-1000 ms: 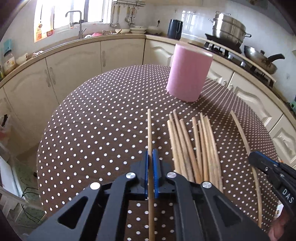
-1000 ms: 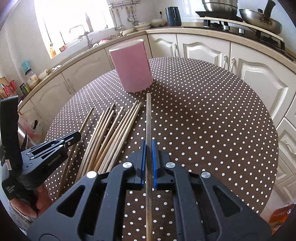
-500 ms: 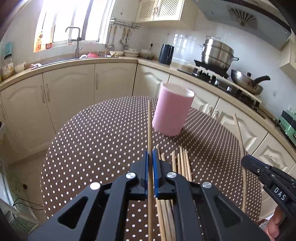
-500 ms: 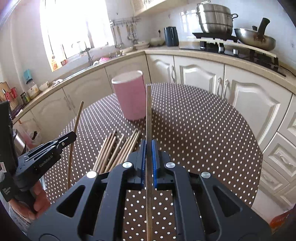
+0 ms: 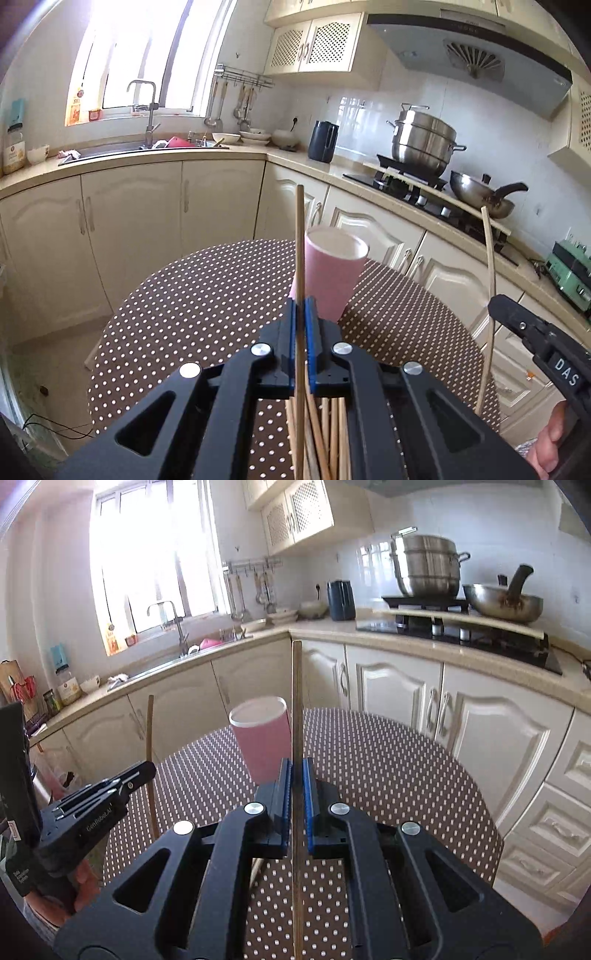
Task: Organize utensils
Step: 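Lift both held chopsticks upright and carry them over the pink cup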
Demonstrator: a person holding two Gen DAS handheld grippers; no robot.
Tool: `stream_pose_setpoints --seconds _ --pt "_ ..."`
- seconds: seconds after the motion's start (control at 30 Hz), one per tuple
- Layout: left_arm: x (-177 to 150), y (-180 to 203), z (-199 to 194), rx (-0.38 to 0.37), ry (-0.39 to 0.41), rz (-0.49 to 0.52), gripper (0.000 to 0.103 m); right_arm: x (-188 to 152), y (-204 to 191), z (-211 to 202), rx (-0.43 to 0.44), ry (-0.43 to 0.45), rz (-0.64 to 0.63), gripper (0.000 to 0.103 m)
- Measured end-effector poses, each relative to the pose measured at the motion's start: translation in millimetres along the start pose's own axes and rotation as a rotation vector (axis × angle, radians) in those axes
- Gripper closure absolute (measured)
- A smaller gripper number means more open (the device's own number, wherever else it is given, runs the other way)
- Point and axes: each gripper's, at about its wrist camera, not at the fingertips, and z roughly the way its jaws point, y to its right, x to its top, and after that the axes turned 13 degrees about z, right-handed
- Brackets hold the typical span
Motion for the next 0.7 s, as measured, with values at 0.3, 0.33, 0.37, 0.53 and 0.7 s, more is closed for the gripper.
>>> stream_pose_setpoints --seconds 0.3,0.33,0.37,0.53,0.7 --pt "40 -6 -7 0.016 0.081 -0.002 0.097 39 -14 4 0.038 0.098 -0.002 0.097" --pt "44 -6 -8 0.024 0.092 0.001 0.097 44 -16 3 0.040 0.111 -0.004 0.097" --pt "51 -6 -8 0.035 0.108 0.008 0.097 49 -18 4 0.045 0.121 -0.005 0.097" --pt "76 -7 -4 0.047 0.157 0.013 0.097 77 -29 15 0.072 0.169 -0.013 0.097" --pt "101 -4 4 0.060 0.201 0.024 0.097 102 -38 33 0.092 0.205 -0.008 0.097"
